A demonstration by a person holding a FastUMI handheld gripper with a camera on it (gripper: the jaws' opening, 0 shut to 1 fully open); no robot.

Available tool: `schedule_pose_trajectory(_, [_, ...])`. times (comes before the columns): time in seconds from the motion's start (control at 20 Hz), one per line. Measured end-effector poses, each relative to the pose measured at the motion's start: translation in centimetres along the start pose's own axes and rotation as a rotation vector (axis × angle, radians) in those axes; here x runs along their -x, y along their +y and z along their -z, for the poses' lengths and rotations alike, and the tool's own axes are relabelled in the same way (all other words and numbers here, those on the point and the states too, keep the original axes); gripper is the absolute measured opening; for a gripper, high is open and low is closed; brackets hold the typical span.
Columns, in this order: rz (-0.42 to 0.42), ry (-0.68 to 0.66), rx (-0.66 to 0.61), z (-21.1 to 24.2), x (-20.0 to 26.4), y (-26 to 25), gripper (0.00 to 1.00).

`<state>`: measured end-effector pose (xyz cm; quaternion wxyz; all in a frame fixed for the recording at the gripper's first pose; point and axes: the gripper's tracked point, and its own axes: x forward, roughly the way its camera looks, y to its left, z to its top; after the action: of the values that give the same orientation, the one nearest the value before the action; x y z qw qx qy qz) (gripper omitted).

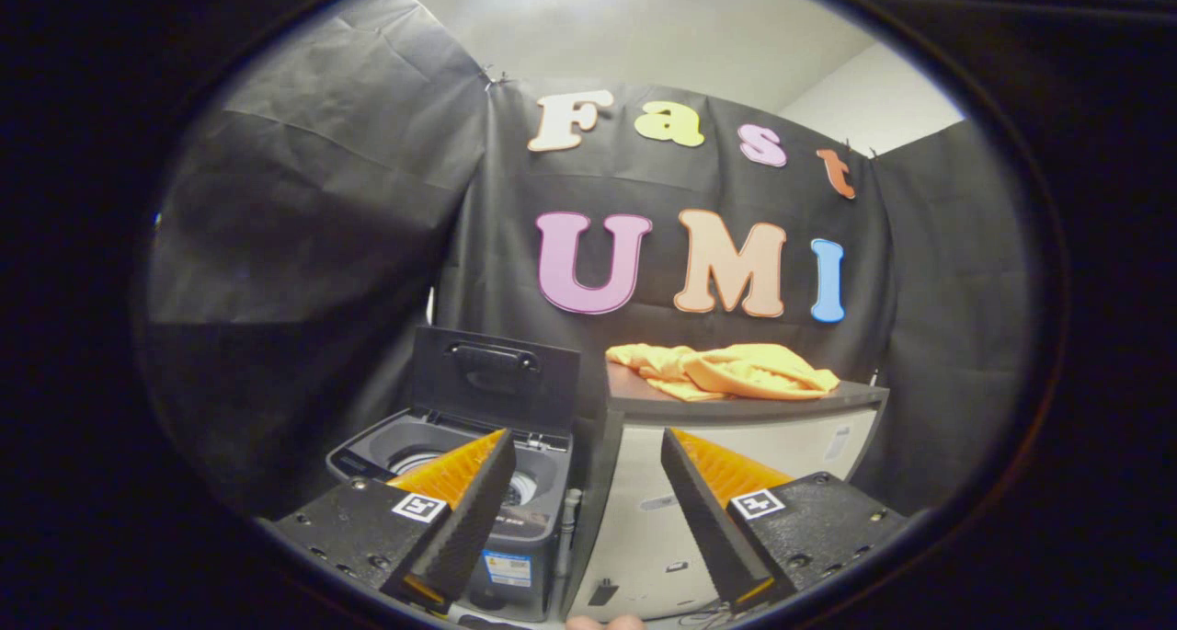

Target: Put the clothes into the washing machine and then close the washing machine lid.

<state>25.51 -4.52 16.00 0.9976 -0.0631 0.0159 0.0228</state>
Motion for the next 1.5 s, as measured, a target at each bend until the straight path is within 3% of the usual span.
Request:
schedule_pose_trajectory(0.2, [0.026, 0.008, 0.018, -2.1, -2.9, -2.3, 0.97])
schedule_pose_trajectory(0.7, [0.129, 0.14, 0.027, -1.8, -11.8, -9.1, 0.97])
schedule_pose_trajectory(1.0, [0.187, 0.247, -0.113, 0.9, -15.3, -10.9, 0.97])
schedule_pose_trajectory(1.1, [0.17, 0.292, -0.148, 2.0, -15.9, -10.3, 0.97])
schedule_pose_trajectory(1.25, [0.196, 0.291, -0.216, 1.9, -17.0, -10.6, 0.73])
schedule_pose_trajectory(1.4, [0.222, 0.319, -0.196, 1.5, -17.6, -10.7, 0.33])
schedule_pose_trajectory(1.5, [0.217, 0.332, -0.195, 1.2, -17.8, -10.2, 0.21])
